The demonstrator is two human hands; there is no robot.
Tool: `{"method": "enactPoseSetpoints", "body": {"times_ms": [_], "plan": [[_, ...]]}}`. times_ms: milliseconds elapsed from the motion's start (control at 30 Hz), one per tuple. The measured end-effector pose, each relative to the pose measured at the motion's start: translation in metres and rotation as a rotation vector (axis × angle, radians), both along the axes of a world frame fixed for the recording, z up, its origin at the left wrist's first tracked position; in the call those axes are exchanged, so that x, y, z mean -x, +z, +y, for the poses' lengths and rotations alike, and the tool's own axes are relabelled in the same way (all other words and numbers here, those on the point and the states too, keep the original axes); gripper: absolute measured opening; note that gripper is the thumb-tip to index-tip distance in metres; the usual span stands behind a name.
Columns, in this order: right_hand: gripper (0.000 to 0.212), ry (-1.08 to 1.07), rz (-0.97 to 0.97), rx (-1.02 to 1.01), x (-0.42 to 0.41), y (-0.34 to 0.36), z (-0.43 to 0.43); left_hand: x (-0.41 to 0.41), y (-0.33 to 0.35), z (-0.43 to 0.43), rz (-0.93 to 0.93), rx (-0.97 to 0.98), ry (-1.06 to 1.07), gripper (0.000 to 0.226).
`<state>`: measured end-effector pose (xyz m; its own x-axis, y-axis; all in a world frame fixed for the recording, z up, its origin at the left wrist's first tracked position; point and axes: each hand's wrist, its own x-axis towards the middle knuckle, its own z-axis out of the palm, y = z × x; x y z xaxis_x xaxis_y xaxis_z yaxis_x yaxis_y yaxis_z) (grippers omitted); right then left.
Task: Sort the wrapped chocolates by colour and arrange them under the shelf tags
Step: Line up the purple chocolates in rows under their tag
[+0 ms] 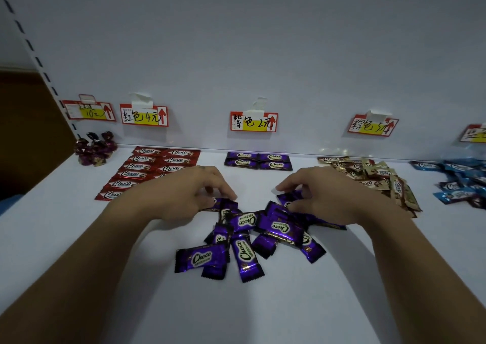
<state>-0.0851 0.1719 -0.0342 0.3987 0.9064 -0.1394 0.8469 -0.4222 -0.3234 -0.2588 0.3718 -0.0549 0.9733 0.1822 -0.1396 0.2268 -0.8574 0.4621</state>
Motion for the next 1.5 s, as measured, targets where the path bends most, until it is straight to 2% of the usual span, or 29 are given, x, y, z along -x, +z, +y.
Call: {"method": "enactPoseSetpoints", "body": {"times_ms": [200,433,633,733,867,1000,1133,1200,1267,1367,1500], "plan": [[0.029,-0.018,0.049,-0.098,-0.003,-0.009,0.006,-0.005,-0.005,-0.003,-0.036,-0.006,0.108,0.036],[0.004,-0.097,0.077,-0.303,-0.005,-0.008,0.009,-0.007,-0.004,-0.006,-0.072,0.131,0.208,0.032],[0.004,-0.201,0.239,-0.502,-0.001,-0.007,0.009,-0.002,0.002,-0.007,-0.14,0.244,0.27,0.024],[0.003,-0.272,0.424,-0.594,0.002,-0.005,0.011,-0.003,0.002,-0.005,-0.227,0.352,0.376,0.018],[0.012,-0.277,0.635,-0.62,0.001,-0.005,0.015,-0.007,0.001,-0.004,-0.227,0.398,0.408,0.012],[0.016,-0.302,0.667,-0.657,-0.001,-0.011,0.017,-0.01,0.004,-0.015,-0.411,0.64,0.518,0.009],[0.007,-0.267,0.809,-0.702,0.003,-0.01,0.021,-0.011,0.008,-0.01,-0.688,0.722,0.584,0.012],[0.007,-0.256,0.861,-0.712,0.003,-0.01,0.022,-0.012,0.007,-0.007,-0.723,0.787,0.548,0.012],[0.009,-0.263,0.909,-0.713,0.005,-0.011,0.02,-0.012,0.003,-0.01,-0.658,0.8,0.489,0.011],[0.018,-0.312,0.897,-0.708,0.008,-0.011,0.021,-0.017,-0.006,-0.016,-0.596,0.743,0.454,0.014],[0.022,-0.37,0.731,-0.71,0.004,-0.015,0.023,-0.023,-0.005,-0.018,-0.595,0.698,0.436,0.014]]}}
